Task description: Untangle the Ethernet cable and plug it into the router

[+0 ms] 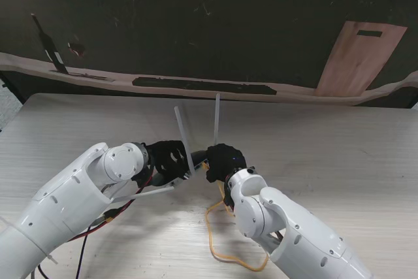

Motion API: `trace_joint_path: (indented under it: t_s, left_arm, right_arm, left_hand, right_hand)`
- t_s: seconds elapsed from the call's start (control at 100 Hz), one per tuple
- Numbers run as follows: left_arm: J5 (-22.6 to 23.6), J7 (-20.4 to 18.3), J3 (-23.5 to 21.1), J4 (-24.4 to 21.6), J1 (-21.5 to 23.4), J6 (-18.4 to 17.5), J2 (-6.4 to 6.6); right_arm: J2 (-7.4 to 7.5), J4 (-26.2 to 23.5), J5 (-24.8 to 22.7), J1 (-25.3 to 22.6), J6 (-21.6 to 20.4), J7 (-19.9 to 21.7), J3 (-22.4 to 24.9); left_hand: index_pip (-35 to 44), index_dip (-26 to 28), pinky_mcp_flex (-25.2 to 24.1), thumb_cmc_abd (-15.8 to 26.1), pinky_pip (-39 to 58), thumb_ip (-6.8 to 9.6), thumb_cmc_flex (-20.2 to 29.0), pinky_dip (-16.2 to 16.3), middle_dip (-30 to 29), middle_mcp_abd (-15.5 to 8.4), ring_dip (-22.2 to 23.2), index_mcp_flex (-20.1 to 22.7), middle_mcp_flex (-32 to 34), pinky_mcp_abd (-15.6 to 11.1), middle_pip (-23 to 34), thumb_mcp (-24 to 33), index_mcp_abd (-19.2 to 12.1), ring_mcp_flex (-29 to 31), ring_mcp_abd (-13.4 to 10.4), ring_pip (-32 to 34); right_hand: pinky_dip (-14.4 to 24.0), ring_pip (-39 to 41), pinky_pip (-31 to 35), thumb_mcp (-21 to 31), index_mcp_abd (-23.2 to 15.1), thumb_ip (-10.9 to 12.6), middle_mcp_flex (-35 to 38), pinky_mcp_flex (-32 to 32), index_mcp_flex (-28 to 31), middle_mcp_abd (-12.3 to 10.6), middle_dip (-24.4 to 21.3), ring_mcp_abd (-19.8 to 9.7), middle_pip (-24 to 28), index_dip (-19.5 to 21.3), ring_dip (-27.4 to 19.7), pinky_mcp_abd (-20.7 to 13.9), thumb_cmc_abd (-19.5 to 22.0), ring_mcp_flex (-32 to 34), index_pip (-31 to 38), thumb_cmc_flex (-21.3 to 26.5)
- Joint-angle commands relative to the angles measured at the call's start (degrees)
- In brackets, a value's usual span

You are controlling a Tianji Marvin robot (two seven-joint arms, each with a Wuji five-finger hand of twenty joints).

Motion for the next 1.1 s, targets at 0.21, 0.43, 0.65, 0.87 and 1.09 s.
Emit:
trace_joint_path:
  t_s: [0.21,0.43,0.65,0.87,1.09]
  left_arm:
    - [-0.2,-2.8,1.4,2.1,2.2,1.5,0.5]
    - [-0.4,-3.1,1.6,2.1,2.0,1.6,0.56]
    - [-1.2,-4.4,1.9,2.2,1.4,1.5,0.74]
    - [-2.1,-5.6,2.5,2.4,0.7,1.6,0.89]
    - [-3.0,-5.4,2.7,2.6,0.6,2.0,0.67]
  right_arm:
    - [-0.75,1.2,1.0,0.4,-0.1,-0.2,-0.8]
    - [-1.87,3.6,2.3,1.1,-1.1,-3.8,-1.4]
    - [-2.63,5.4,2.9,2.0,-2.0,-6.1,-1.9]
    - [-3.14,6.7,3.7,2.7,-2.8,-7.3,-2.3]
    - [-3.75,7.7,4.9,3.2,-3.3,-8.4,-2.6]
  left_hand:
    - [7.3,3.3,5.2,14.5,17.7,9.75,31.2,4.0,2.4,0.2,3.8,8.5,7.8,-1.6,5.8,52.2,-1.7,9.9,-3.5,18.7]
    - [7.3,3.3,5.2,14.5,17.7,9.75,31.2,4.0,2.4,0.3,3.9,8.5,7.9,-1.6,5.8,52.2,-1.6,9.8,-3.5,18.7]
    - [7.1,3.3,4.1,14.2,17.4,9.83,31.1,4.0,2.3,0.3,3.8,8.3,7.4,-1.9,5.5,52.1,-1.5,8.9,-3.5,18.4]
    - [6.8,3.1,3.1,14.3,17.3,10.24,30.9,4.7,2.1,0.4,3.9,8.0,6.9,-2.1,5.2,51.8,-1.2,8.1,-3.6,18.4]
    - [6.9,3.1,3.2,14.3,17.4,10.64,30.9,5.2,2.2,0.6,4.0,8.0,6.8,-2.1,5.3,51.5,-1.2,8.2,-3.5,18.6]
  right_hand:
    - [2.0,2.9,7.4,4.1,0.8,0.4,7.7,2.6,0.2,3.6,-0.5,-2.9,1.0,-1.4,2.1,-5.5,0.5,0.1,2.3,3.1]
    - [6.9,10.2,13.6,6.6,-2.1,1.9,12.0,4.0,2.5,2.1,1.5,-7.4,5.3,0.0,6.4,-12.3,-2.4,0.4,4.1,3.8]
    - [9.0,16.0,18.0,8.8,-4.6,3.3,12.9,4.8,3.2,0.5,5.3,-12.8,11.7,3.1,9.1,-18.1,-4.3,0.7,4.3,3.7]
    - [9.6,18.5,20.2,10.1,-4.6,3.8,13.3,5.2,3.7,0.3,7.0,-14.8,14.1,4.7,10.3,-20.6,-5.0,0.8,4.3,4.1]
    - [10.4,20.4,22.0,11.1,-4.0,4.3,13.4,5.4,4.4,0.6,8.6,-16.1,16.5,6.1,11.4,-22.2,-6.1,0.8,4.0,4.9]
